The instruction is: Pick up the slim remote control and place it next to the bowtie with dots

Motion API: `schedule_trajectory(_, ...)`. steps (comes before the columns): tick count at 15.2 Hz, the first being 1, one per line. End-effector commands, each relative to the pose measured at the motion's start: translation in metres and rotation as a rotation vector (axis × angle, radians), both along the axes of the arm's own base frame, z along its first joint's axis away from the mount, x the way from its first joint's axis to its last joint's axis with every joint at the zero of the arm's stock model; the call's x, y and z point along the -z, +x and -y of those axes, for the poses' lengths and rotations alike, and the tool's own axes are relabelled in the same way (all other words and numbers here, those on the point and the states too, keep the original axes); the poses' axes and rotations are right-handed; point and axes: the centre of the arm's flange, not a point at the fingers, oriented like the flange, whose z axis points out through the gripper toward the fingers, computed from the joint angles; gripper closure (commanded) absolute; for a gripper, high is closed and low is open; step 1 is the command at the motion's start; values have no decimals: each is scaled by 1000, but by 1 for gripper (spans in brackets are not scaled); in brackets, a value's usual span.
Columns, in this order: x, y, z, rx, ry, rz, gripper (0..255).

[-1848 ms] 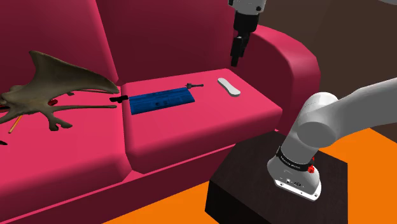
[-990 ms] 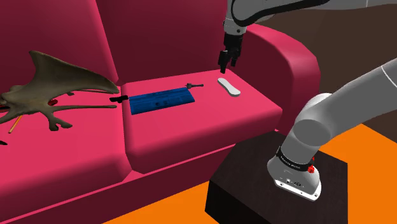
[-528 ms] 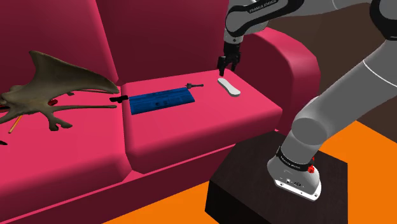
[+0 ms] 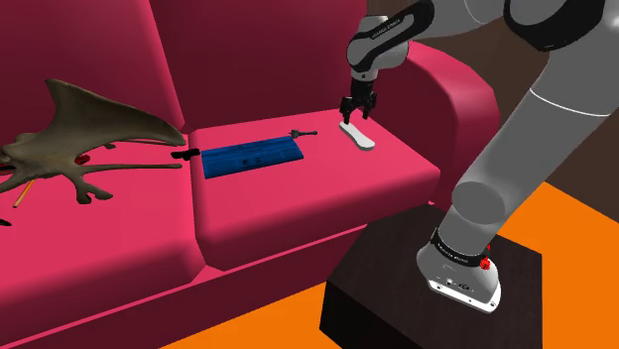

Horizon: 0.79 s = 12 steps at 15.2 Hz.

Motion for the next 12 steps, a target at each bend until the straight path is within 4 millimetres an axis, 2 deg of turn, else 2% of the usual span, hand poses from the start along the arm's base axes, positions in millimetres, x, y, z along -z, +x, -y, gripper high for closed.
schedule_trajectory(1,20,4,21,45,5,-2,0)
schedule_trajectory(3,31,7,35,74,10,-3,0)
schedule_trajectory(10,71,7,35,74,10,-3,0)
schedule_trajectory(12,71,7,35,74,10,-3,0)
